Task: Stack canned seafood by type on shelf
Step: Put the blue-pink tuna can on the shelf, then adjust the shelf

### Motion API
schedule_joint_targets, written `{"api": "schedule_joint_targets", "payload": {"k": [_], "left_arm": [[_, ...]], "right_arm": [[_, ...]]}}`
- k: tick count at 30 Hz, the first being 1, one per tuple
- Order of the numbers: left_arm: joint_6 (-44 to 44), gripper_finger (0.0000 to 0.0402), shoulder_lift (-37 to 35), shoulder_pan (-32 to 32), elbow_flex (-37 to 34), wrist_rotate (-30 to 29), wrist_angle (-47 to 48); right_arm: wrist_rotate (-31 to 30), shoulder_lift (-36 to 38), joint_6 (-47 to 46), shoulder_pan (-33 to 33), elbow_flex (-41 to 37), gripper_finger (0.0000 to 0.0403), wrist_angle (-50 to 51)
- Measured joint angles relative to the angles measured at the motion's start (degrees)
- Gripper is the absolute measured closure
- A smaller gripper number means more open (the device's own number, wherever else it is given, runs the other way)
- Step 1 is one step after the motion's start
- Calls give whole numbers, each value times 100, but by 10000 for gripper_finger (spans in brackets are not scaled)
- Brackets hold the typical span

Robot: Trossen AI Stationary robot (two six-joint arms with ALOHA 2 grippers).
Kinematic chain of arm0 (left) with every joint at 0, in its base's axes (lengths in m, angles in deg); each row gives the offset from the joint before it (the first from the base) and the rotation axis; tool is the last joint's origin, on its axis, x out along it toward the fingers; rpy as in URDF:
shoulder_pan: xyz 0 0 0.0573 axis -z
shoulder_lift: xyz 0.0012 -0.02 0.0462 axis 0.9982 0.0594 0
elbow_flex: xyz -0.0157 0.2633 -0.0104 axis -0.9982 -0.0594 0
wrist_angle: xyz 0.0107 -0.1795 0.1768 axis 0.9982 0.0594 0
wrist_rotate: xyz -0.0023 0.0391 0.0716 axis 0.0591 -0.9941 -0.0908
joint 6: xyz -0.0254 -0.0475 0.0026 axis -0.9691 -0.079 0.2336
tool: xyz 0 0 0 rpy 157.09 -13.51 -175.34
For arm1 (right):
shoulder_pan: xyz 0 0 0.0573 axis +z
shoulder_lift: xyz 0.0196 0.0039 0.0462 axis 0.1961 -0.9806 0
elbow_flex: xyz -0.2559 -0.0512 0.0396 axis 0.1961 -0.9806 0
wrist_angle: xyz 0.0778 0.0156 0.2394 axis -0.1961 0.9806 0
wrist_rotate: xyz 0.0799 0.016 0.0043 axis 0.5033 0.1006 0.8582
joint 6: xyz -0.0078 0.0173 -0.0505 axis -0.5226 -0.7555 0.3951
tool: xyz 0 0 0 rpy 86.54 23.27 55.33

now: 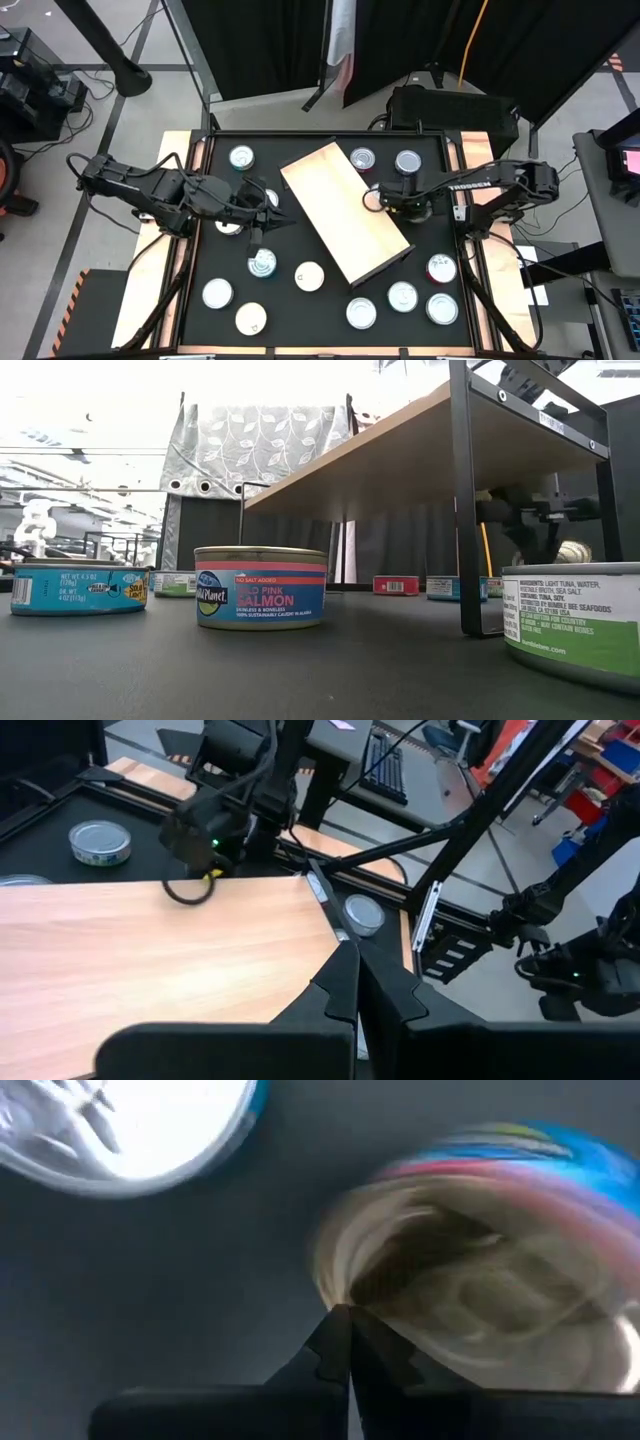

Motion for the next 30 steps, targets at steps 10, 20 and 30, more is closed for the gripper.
{"api": "schedule_joint_targets", "payload": {"k": [10,20,30], "left_arm": [[48,398,0,-11,0,-2,40],[17,398,0,-11,0,-2,391],[13,398,0,-11,0,-2,387]], "right_arm": [[-111,-100,-326,528,1,403,-482],[-69,-95,-406,980,8,403,-327],[225,977,-204,1330,8,398,-35]]}}
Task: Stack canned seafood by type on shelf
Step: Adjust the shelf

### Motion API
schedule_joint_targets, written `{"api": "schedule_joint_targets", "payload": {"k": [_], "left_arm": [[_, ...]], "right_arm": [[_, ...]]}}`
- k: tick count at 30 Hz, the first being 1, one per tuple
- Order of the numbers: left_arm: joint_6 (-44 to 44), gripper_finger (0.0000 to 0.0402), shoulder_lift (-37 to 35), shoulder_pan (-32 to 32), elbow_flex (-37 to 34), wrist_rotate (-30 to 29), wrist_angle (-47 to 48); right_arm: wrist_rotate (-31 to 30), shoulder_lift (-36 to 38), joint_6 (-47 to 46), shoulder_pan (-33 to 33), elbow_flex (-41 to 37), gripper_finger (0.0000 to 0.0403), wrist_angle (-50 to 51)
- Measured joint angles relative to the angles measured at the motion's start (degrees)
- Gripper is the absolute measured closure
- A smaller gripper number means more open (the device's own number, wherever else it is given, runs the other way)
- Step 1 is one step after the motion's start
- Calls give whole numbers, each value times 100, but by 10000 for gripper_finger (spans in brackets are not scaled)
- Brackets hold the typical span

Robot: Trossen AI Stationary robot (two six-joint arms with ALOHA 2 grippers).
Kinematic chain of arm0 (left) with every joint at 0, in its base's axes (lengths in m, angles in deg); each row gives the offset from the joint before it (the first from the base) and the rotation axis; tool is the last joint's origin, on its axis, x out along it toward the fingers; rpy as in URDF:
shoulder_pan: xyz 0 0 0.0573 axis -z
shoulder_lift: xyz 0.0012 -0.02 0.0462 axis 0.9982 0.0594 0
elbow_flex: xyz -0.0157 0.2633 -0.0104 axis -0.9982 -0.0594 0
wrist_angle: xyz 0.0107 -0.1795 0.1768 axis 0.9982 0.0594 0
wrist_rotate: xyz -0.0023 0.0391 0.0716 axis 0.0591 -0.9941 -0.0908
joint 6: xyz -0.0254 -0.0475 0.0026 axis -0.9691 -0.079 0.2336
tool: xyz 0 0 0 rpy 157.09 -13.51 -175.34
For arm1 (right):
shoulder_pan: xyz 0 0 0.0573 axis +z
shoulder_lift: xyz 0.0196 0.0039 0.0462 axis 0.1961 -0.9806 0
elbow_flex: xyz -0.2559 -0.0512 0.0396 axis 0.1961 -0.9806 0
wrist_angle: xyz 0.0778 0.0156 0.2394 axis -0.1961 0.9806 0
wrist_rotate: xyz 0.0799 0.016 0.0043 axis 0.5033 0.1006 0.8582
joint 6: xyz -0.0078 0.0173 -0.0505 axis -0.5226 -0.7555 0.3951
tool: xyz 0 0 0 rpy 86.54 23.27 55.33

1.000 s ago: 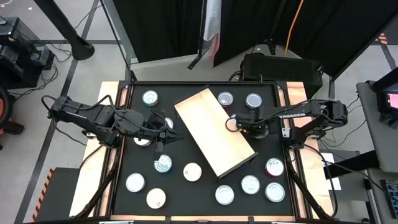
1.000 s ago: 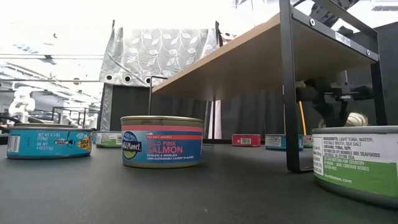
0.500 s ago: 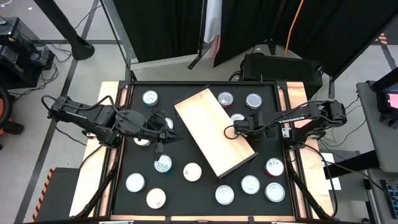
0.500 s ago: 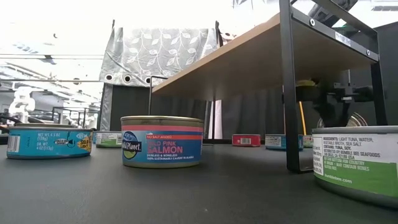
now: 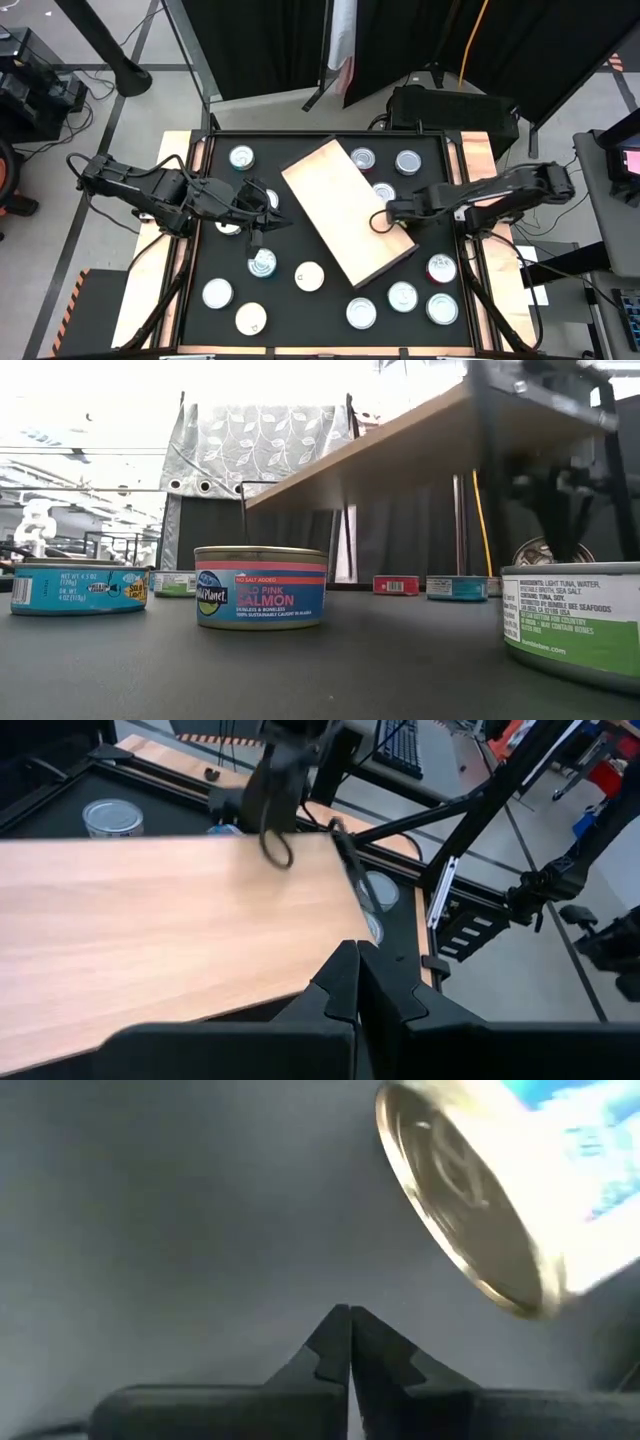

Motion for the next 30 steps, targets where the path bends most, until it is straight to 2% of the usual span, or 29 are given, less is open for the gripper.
{"api": "schedule_joint_targets", "payload": {"k": [6,9,12,16,18,20,24,27,30], "left_arm": [[6,398,0,0,0,0,-9],[171,398,0,-13,0,0,-14],[336,398,1,-95,0,-180,-18],[392,398,105,-384,0,-1038,-23],[516,398,252,-648,0,-1208,-22],[727,398,494,-986,-20,-1117,-42],[1196,398,1191,-1612,-93,-532,-101],[1225,398,1473,-1837,-101,33,-514],[1311,398,1636,-1882,-81,190,-876]], "right_arm": [[-22,1162,79,-9,3,366,536],[-210,1505,85,-60,9,342,876],[-459,1551,127,-112,11,316,1176],[-545,1368,265,-223,-74,284,1159],[-546,1266,324,-272,-124,272,1088],[-559,1161,404,-325,-144,264,1058],[-636,1083,478,-457,-146,253,1032],[-648,1115,562,-555,-140,247,1001],[-651,1137,697,-693,-101,239,1006]]}}
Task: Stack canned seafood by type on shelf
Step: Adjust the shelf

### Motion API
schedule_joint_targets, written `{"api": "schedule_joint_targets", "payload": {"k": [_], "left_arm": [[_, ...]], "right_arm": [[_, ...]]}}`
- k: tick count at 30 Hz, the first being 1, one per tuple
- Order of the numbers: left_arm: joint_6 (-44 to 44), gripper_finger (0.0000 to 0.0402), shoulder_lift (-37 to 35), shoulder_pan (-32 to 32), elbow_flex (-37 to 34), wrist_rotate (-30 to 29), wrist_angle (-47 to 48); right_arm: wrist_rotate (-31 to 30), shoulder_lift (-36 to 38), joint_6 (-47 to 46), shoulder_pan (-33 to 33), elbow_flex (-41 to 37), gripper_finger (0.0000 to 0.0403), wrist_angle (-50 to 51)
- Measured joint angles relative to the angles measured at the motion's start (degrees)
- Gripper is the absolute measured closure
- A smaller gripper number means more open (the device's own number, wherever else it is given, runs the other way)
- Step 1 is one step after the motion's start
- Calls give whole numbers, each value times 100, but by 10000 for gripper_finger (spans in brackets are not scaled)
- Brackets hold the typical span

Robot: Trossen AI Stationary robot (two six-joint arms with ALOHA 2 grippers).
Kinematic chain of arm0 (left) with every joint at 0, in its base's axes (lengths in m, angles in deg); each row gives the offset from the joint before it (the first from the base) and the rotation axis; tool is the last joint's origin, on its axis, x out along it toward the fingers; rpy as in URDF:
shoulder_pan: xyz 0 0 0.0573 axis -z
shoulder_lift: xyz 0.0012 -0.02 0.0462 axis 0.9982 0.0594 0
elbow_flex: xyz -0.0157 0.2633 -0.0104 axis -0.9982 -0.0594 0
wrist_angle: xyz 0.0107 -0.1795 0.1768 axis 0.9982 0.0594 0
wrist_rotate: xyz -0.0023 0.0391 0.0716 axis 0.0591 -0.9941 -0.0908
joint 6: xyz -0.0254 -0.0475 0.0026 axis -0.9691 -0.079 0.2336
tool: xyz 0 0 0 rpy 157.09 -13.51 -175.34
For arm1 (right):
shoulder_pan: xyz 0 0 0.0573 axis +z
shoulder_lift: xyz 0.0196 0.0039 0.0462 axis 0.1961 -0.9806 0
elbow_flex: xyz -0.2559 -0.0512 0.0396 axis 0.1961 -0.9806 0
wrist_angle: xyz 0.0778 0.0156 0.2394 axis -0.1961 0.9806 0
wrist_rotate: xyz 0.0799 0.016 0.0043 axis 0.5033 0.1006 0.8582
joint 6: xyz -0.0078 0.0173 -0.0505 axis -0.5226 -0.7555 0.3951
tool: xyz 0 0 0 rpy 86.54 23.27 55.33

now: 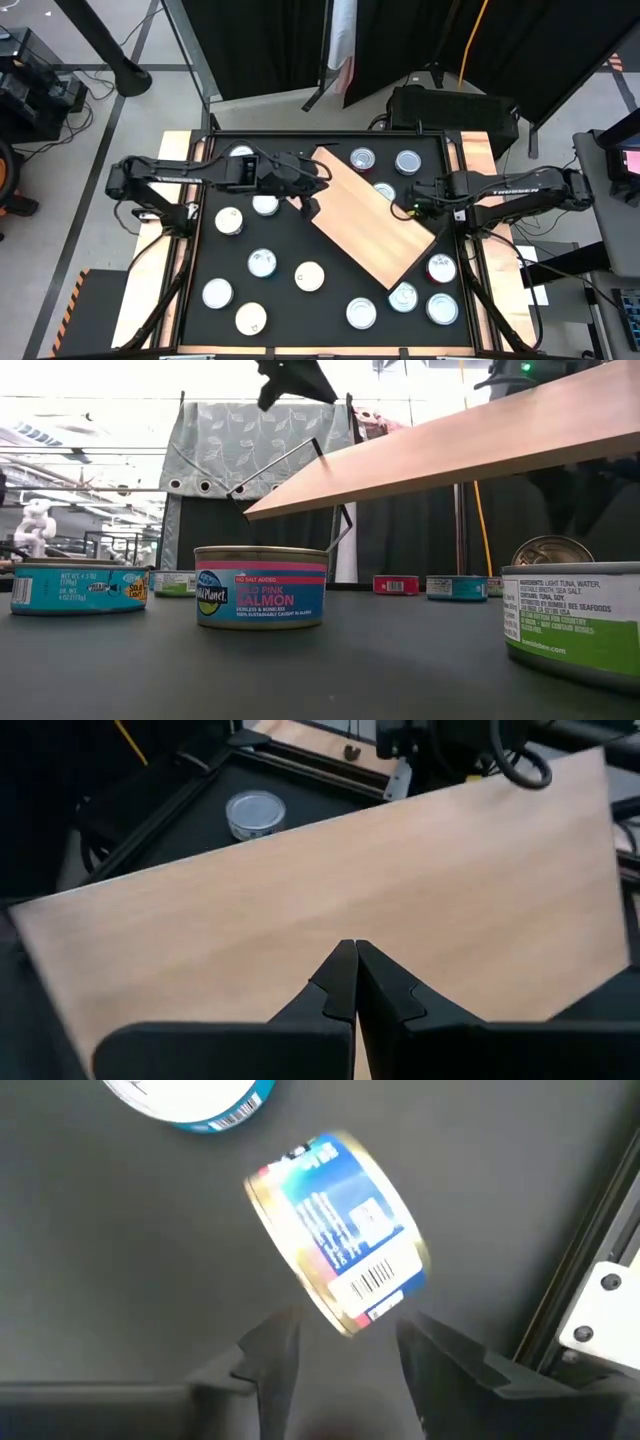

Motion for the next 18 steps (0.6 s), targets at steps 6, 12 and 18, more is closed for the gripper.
{"api": "schedule_joint_targets", "payload": {"k": [6,12,18], "left_arm": [[396,398,265,-118,-2,-66,-104],[679,398,327,-519,-8,-209,-5],[885,398,274,-1103,-2,-196,-124]], "right_arm": [[256,7,437,-233,0,199,-45],[305,9,823,-427,0,150,-10],[14,8,1065,-554,0,141,97]]}}
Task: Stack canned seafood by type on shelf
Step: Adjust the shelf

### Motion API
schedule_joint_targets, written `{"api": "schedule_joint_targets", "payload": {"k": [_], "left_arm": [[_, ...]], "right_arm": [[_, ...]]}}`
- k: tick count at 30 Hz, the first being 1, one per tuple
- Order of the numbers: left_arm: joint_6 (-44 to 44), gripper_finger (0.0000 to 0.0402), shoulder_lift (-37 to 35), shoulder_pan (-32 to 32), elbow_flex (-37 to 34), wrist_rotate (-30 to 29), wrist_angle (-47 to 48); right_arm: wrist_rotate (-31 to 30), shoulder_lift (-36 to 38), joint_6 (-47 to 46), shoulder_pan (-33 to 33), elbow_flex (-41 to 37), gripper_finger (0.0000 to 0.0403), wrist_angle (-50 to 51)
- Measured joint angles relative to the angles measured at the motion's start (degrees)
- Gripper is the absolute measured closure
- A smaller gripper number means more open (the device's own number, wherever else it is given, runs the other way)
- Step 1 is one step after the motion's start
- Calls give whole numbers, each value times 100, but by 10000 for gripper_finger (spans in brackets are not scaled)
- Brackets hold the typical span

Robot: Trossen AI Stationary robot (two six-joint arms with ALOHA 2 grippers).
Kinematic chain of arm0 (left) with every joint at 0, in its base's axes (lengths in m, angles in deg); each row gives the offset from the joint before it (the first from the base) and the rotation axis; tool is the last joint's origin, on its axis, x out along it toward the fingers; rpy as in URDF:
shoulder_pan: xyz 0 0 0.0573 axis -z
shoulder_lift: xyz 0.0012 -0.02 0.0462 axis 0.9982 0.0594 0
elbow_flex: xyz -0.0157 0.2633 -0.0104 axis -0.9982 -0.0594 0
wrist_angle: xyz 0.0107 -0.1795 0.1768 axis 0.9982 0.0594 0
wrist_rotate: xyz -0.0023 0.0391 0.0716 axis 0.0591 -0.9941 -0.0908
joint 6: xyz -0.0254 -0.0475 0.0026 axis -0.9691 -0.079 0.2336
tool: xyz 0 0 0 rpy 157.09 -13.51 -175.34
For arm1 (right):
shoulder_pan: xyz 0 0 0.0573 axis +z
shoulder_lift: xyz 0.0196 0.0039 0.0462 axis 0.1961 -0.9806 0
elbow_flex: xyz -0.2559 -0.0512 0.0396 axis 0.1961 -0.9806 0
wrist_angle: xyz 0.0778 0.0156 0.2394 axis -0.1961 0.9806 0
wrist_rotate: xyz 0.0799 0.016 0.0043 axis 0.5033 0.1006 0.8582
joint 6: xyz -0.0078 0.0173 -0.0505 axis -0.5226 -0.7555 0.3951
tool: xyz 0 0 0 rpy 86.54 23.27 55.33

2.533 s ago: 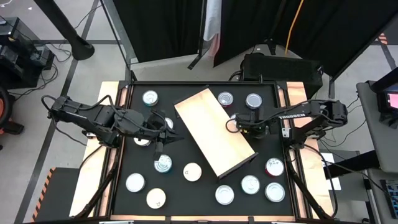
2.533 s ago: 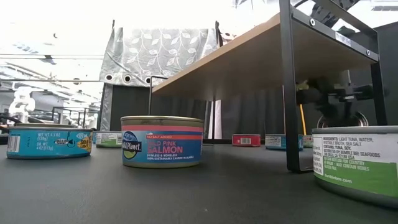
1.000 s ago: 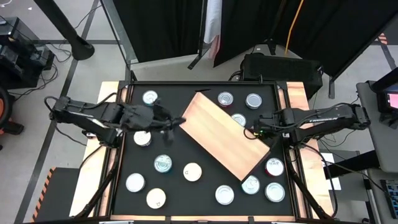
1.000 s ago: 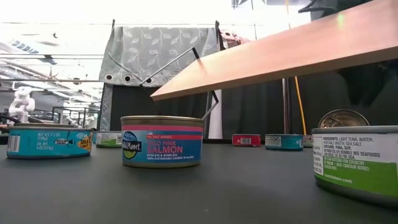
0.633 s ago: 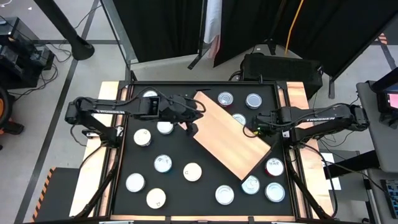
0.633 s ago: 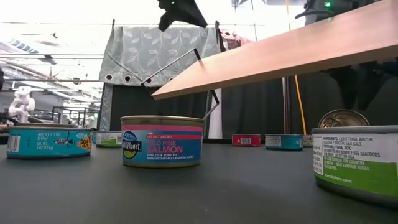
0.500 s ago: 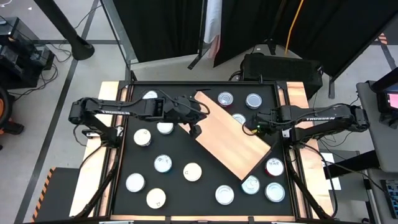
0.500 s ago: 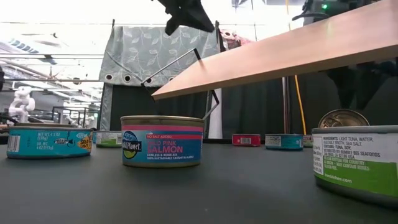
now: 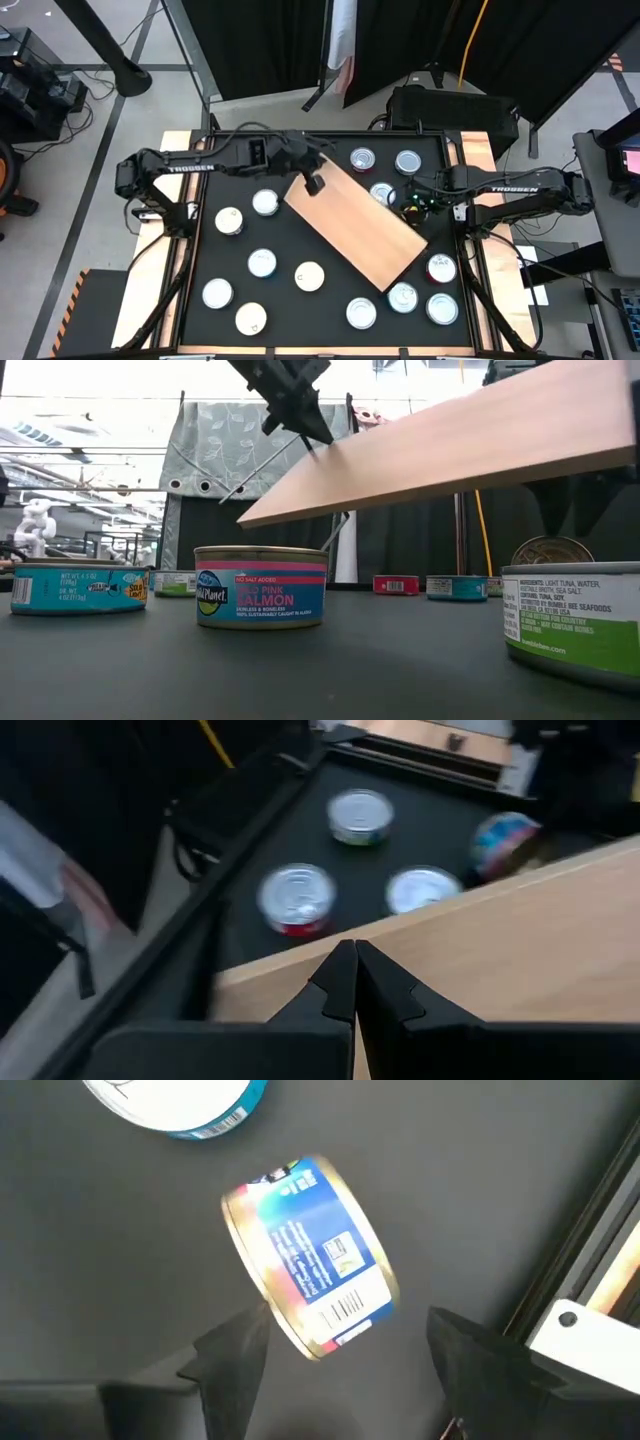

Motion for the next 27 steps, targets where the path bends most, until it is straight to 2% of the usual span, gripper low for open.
{"api": "schedule_joint_targets", "payload": {"k": [7,15,18,27], "left_arm": [[212,398,162,-588,0,586,-284],[400,398,205,-863,0,646,-605],[362,398,249,-1016,0,911,-695],[394,401,342,-1205,0,1122,-643]], "right_arm": [[-58,-1,272,-152,0,144,-20],[92,224,834,-311,258,145,55],[180,307,1161,-311,337,145,59],[161,373,1229,-312,337,145,84]]}}
